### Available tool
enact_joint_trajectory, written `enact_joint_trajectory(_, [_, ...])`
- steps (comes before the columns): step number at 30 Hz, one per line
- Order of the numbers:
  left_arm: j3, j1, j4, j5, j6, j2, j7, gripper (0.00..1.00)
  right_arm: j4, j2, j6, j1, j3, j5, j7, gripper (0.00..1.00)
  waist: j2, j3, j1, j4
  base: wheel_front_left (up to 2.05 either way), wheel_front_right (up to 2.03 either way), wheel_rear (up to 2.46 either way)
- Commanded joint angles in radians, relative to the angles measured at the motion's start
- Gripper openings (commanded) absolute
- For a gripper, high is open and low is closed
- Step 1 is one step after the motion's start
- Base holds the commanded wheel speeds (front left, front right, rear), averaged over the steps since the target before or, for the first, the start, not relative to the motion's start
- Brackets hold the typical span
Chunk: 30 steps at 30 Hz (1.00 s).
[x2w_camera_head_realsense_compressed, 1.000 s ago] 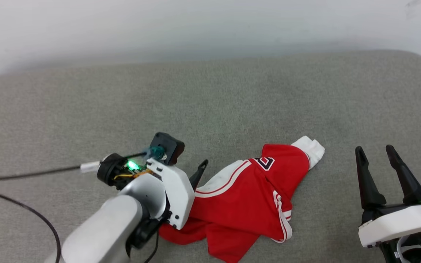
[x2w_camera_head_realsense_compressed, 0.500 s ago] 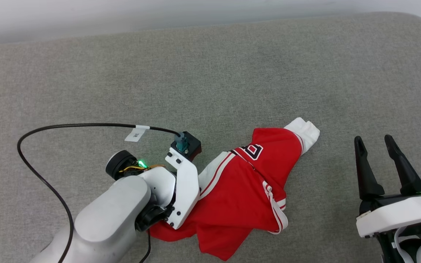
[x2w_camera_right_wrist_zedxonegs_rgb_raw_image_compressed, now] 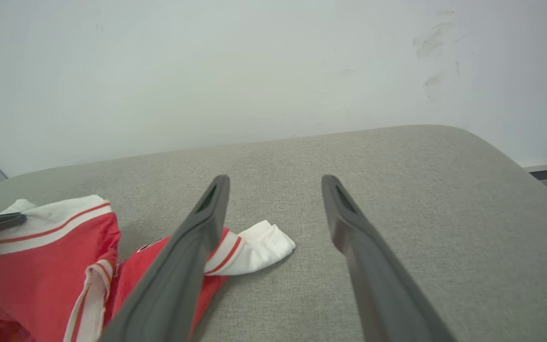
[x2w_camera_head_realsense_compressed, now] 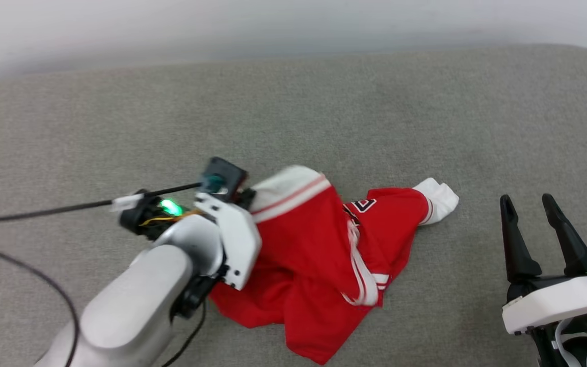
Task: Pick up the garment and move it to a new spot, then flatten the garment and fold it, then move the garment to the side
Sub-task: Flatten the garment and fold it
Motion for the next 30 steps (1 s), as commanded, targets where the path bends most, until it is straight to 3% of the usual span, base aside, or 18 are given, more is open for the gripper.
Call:
enact_joint_trajectory(1, [0.021, 0.030, -0.020, 0.002, 0.027, 0.016, -0.026, 0.00, -0.003, 0.002, 0.000, 0.013, -0.003, -0.002, 0.003, 1.00, -0.0001, -0.019, 0.0000, 0.015, 0.00, 0.00, 0.00])
enact_joint_trajectory(7, [0.142, 0.189, -0.142, -0.035, 0.198, 0.092, -0.109, 0.00, -0.018, 0.002, 0.000, 0.030, -0.008, 0.000, 0.017, 1.00, -0.0001, -0.041, 0.0000, 0.033, 0.00, 0.00, 0.00])
enact_joint_trajectory(8, [0.200, 0.304, -0.178, -0.072, 0.279, 0.126, -0.132, 0.00, -0.025, 0.002, 0.000, 0.034, -0.011, 0.002, 0.022, 1.00, -0.0001, -0.039, 0.0000, 0.038, 0.00, 0.00, 0.00])
enact_joint_trajectory(11, [0.239, 0.411, -0.175, -0.123, 0.325, 0.127, -0.149, 0.00, -0.031, 0.002, 0.000, 0.034, -0.012, 0.004, 0.026, 1.00, -0.0001, -0.033, 0.0000, 0.040, 0.00, 0.00, 0.00])
enact_joint_trajectory(14, [0.259, 0.465, -0.143, -0.170, 0.324, 0.103, -0.171, 0.00, -0.035, 0.002, 0.000, 0.028, -0.011, 0.003, 0.026, 1.00, -0.0001, -0.025, 0.0000, 0.042, 0.00, 0.00, 0.00])
enact_joint_trajectory(15, [0.259, 0.477, -0.126, -0.182, 0.316, 0.095, -0.174, 0.22, -0.036, 0.002, 0.000, 0.025, -0.011, 0.002, 0.025, 1.00, -0.0001, -0.025, 0.0000, 0.042, 0.00, 0.00, 0.00])
enact_joint_trajectory(17, [0.264, 0.483, -0.101, -0.198, 0.298, 0.077, -0.195, 1.00, -0.037, 0.002, 0.000, 0.019, -0.009, -0.003, 0.024, 1.00, -0.0001, -0.026, 0.0000, 0.042, 0.00, 0.00, 0.00])
enact_joint_trajectory(30, [0.312, 0.479, -0.141, -0.103, 0.295, 0.026, -0.534, 1.00, -0.028, 0.002, 0.000, 0.055, -0.012, -0.008, 0.042, 1.00, -0.0001, -0.114, 0.0000, 0.028, 0.00, 0.00, 0.00])
